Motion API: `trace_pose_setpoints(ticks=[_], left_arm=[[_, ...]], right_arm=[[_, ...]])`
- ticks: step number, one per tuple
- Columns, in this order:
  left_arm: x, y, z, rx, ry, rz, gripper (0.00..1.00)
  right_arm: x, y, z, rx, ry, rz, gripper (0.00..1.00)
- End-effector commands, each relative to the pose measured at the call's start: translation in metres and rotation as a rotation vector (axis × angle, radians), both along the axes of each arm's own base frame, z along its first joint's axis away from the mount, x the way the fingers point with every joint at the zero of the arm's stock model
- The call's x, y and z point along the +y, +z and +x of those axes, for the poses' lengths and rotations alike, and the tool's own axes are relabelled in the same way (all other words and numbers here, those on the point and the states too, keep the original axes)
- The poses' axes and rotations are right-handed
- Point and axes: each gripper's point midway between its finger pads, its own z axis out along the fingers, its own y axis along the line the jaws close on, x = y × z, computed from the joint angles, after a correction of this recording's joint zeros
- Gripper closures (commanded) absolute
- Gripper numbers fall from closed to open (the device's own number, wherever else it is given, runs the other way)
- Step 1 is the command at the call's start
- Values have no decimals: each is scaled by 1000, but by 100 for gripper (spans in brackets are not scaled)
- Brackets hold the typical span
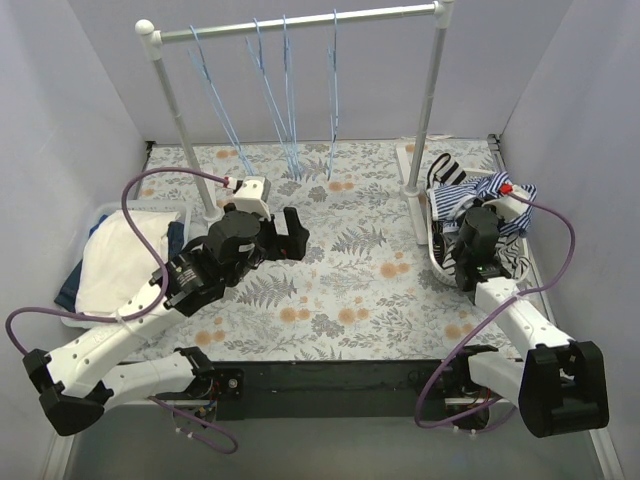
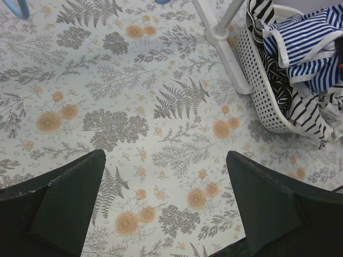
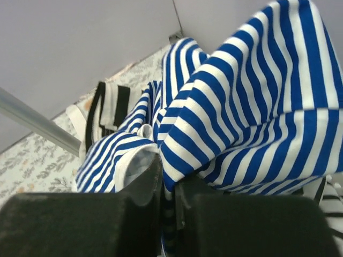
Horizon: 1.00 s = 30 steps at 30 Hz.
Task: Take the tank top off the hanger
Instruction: Place the tank top in the bin, then reset both arms
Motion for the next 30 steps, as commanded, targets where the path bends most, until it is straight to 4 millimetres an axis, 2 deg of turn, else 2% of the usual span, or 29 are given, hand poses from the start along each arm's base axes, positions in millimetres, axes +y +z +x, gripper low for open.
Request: trace_pose_setpoints(ticks=[1,2,3,4,7,9,10,11,14,16,20,21,22,23,24,25,29,30], left_arm=[[-10,-13,-8,29,-81,25,2],[-11,-15,-8,33,-86,26,2],[-12,-16,-9,39,-89,28,2],[-14,-20,-10,52,-101,32,2],[-17,-25,-12,73,-108,27,2],[-17,-30,-13,87,-106,19,2],[-19,-32,-15,90,-118,16,2],[-20,-39,-17,107,-133,20,2],[-20,-53,-20,136,-134,24,2],[-21,-53,-22,134,-141,11,2],[-19,-59,-23,141,-120,-26,2],[-14,-66,-22,149,-87,-21,2],[-12,-69,-22,155,-63,-48,2],[-10,-73,-20,155,-44,-51,2],[-6,-75,-17,146,-15,-52,2],[-5,-82,-13,137,4,-51,2],[-8,-80,5,70,41,-16,2],[-10,-78,8,56,39,-15,2]], right_arm=[[-3,-38,-11,101,19,61,75],[-2,-41,-11,121,38,60,62],[2,-43,-10,143,69,62,41],[1,-53,-15,198,73,60,36],[4,-55,-23,247,115,31,24],[11,-43,-28,219,174,2,14],[14,-43,-31,214,206,-8,13],[19,-28,-35,170,241,-25,12],[40,-15,-42,151,396,-90,11],[55,5,-49,99,503,-133,9],[84,10,-56,131,687,-157,9],[100,2,-61,167,783,-143,9],[106,1,-60,179,819,-144,9],[110,-11,-58,240,842,-124,9],[112,-22,-60,286,857,-109,2],[118,-29,-60,312,879,-109,1],[127,-65,-55,450,883,-147,1],[122,-67,-51,472,832,-181,1]])
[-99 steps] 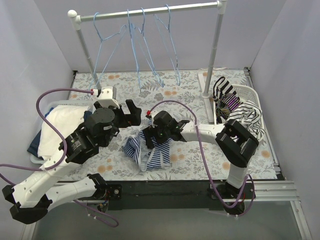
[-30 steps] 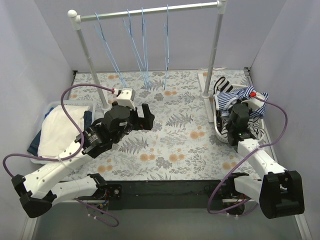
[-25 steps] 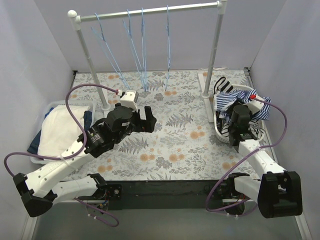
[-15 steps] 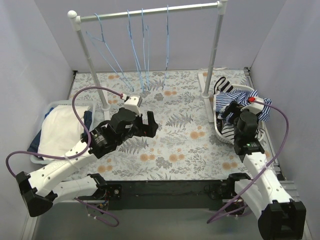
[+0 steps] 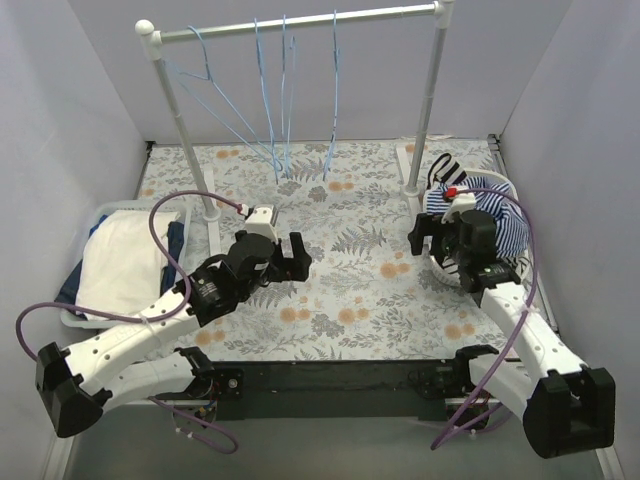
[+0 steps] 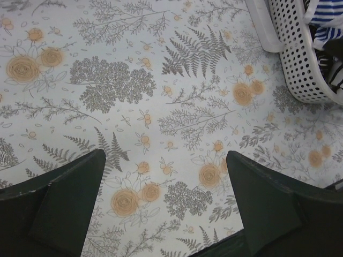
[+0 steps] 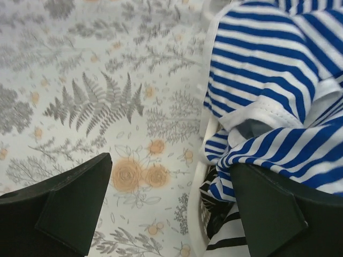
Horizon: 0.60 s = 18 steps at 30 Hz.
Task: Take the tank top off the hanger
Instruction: Reset both arms
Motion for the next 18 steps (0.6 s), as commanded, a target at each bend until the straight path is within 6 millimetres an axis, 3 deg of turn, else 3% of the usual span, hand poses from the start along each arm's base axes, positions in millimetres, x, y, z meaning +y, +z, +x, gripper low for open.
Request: trace_pose_setpoints(ticks=[1,3,4,9,15,18], left_arm=[[-10,29,29,-143,58,-58,2],[-13,23,35,-169,51,-50,2],[-16,27,39,-191,55,-75,2],[-13,7,52,-140,51,-95,2],[3,30,69,-255,57,-116,2],[6,18,78,-227,56,-65,2]], right_arm=[[20,-19,-4,74,65,-128,1],[21,-19,-2,52,35,-200,1],[35,-21,-7,39,74,-216,1],[54,-12,-13,-19,119,-182,1],[47,-31,-23,-8,90,-171,1],[36,-31,-26,-23,36,-165,1]])
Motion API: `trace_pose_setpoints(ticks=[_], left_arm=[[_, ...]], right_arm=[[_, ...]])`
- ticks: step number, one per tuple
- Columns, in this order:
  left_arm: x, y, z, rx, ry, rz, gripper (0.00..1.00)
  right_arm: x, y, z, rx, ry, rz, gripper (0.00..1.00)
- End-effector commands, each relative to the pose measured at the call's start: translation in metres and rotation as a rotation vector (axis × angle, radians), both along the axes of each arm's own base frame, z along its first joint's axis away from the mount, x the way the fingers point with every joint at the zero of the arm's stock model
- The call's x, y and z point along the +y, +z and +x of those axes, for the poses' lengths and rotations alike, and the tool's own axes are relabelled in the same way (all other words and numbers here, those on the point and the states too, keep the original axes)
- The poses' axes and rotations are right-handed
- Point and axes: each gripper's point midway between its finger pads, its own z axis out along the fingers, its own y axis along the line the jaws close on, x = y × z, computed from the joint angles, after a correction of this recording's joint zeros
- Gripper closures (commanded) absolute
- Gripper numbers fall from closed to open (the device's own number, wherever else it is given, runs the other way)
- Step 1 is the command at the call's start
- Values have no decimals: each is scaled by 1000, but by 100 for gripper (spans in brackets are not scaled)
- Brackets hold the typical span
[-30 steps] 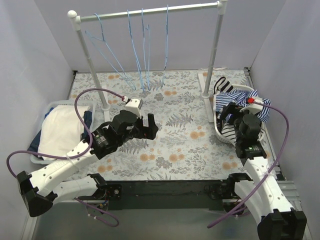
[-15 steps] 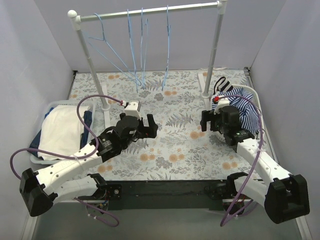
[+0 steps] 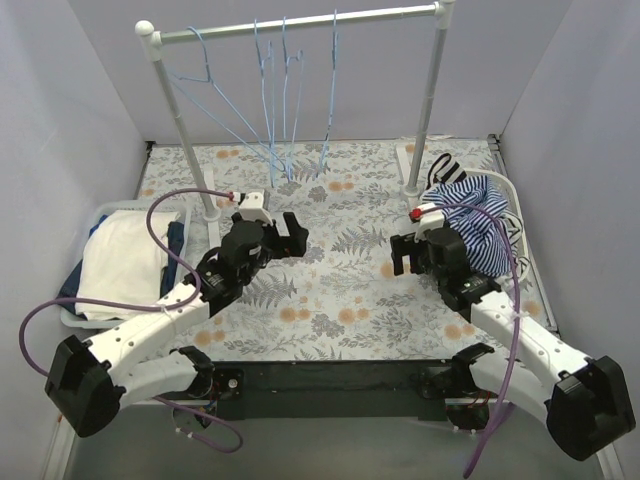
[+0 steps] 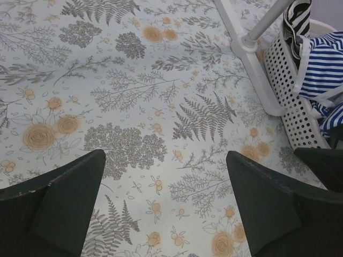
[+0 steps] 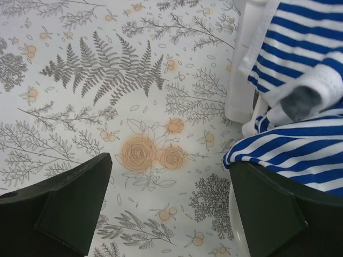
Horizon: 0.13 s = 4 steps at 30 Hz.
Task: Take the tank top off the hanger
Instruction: Reset both arms
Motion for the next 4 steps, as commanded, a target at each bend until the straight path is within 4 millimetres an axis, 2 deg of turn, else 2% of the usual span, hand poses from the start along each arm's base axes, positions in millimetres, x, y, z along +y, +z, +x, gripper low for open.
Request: trace_pose_setpoints(ticks=[1,4], left_arm=[[1,11,15,-41,-13,7,2],[12,5,18,-27,68,-8,2]], right_arm=[[-11,10,1,-76,-76,29,1],[-24,19,2,-129,-146,44,1]])
